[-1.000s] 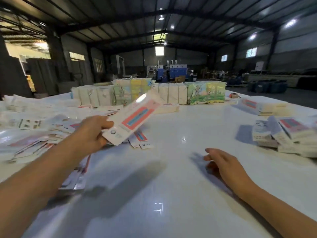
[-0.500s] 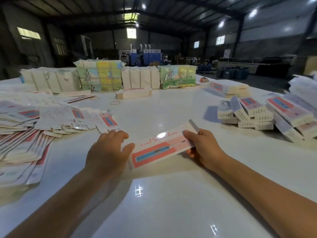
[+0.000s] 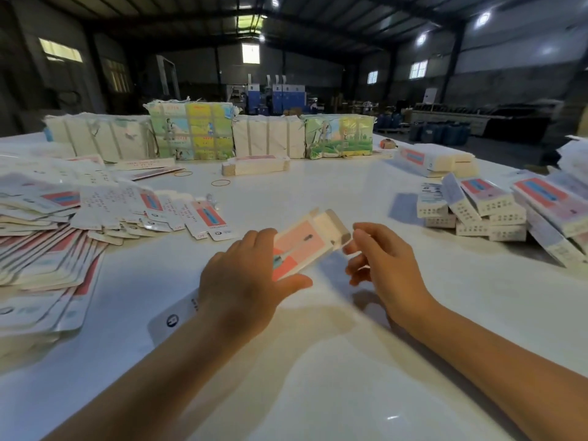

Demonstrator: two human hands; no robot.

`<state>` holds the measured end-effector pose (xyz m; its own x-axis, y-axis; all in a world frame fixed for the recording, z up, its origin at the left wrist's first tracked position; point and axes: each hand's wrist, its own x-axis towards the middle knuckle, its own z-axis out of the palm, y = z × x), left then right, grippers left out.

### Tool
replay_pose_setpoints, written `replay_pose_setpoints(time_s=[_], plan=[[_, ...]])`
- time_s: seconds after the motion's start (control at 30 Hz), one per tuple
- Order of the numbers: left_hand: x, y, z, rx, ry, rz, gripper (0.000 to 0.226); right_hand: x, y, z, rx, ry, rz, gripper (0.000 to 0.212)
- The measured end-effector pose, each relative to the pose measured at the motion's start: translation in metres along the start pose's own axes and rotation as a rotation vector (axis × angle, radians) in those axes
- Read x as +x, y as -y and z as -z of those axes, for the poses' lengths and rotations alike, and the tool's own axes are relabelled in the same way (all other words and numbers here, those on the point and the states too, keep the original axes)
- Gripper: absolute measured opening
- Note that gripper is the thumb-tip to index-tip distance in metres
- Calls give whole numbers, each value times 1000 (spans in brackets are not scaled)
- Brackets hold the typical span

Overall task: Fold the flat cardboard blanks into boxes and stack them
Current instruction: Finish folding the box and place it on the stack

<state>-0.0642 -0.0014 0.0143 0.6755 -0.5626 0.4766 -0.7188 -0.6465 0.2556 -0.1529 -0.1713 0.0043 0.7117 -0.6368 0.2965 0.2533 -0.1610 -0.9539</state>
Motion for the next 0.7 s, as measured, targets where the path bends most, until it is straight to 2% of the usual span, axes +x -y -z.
replay_pose_setpoints(time_s=[0.1, 0.23, 0.33, 0.47, 0.6, 0.7], plan=[[1, 2, 3, -43, 19, 49, 63, -8, 2, 1, -203, -13, 222, 19], [1, 3, 3, -67, 0, 60, 62, -19, 3, -5, -346, 83, 352, 29], [-1, -1, -1, -38, -21, 41, 65, -23, 1, -9, -473, 47, 461, 32], [0, -8, -7, -29, -44, 35, 70, -24, 2, -11, -405, 6, 353, 30], [-2, -10, -10, 18, -66, -10, 73, -22, 2, -10, -310, 70, 269, 32], [-4, -11, -11, 47, -81, -42, 75, -18, 0, -8, -229, 39, 211, 37]])
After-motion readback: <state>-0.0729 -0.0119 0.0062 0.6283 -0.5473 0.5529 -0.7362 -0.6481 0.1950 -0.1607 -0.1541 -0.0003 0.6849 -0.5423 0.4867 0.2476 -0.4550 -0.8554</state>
